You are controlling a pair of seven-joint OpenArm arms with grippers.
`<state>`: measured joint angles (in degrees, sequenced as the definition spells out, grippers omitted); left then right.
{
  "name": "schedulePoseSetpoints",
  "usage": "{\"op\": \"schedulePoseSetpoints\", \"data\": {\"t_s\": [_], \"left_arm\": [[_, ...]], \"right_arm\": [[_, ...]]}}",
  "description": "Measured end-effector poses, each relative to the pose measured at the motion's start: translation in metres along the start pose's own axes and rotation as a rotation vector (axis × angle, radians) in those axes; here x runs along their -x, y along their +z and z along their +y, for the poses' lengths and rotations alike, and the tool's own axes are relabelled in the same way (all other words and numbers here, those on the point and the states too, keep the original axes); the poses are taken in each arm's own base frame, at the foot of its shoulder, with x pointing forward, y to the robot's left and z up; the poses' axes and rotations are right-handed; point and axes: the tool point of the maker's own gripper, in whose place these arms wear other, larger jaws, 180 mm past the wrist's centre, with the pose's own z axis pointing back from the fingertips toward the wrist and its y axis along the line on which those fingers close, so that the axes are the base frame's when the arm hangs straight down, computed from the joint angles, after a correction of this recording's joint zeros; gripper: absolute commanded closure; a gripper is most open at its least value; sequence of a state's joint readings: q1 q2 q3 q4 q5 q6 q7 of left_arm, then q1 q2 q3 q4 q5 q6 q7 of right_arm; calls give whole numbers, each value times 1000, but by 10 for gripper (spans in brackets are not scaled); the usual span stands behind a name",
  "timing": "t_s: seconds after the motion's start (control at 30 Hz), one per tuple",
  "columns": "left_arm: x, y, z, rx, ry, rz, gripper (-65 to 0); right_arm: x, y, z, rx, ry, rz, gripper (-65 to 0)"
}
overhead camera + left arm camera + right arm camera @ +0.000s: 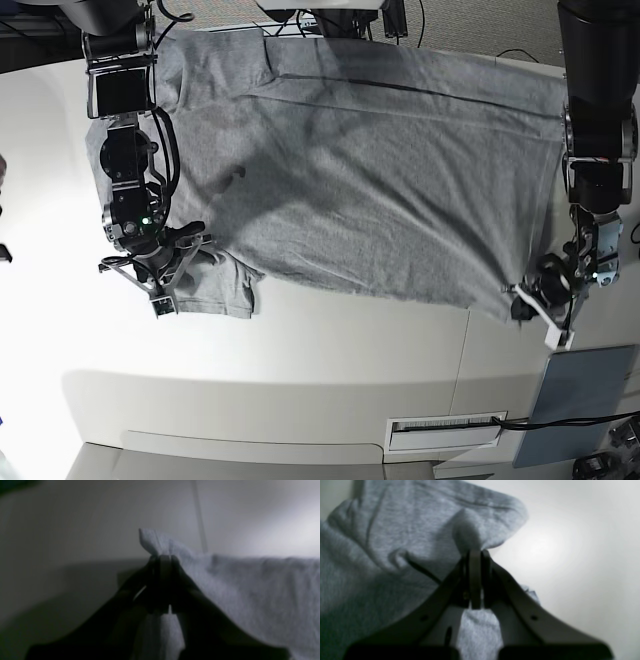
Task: Fold the T-shirt properly
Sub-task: 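Carry the hem corners over the shirt toward the shoulder edge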
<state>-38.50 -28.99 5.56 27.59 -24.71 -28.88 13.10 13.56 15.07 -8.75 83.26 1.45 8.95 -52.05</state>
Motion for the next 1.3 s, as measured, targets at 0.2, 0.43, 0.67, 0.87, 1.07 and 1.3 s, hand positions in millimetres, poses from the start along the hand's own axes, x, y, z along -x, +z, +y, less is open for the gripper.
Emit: {"op": "schedulePoseSetpoints", "data": {"t_s": [0.2,0.43,0.67,0.87,1.07,1.3], "left_arm": [[-10,3,11,-167,-99,-131,0],[25,14,-5,-88,-101,-118,0],[28,46,-12,-48,-113,-140,0],[12,70,-15,-50,-80,-206,0],[24,93,1,-18,15,-213,0],[46,110,16,-36,49,-187,0]], "right_arm": [[0,0,-3,19,12,2,0],[0,0,-4,24,5,3,0],[-3,7,-6,42,-7,-6,0],[-5,35,-2,81,14,-66,0],[12,67,3,136,51,-93,0],[22,110,9,177,81,-137,0]]}}
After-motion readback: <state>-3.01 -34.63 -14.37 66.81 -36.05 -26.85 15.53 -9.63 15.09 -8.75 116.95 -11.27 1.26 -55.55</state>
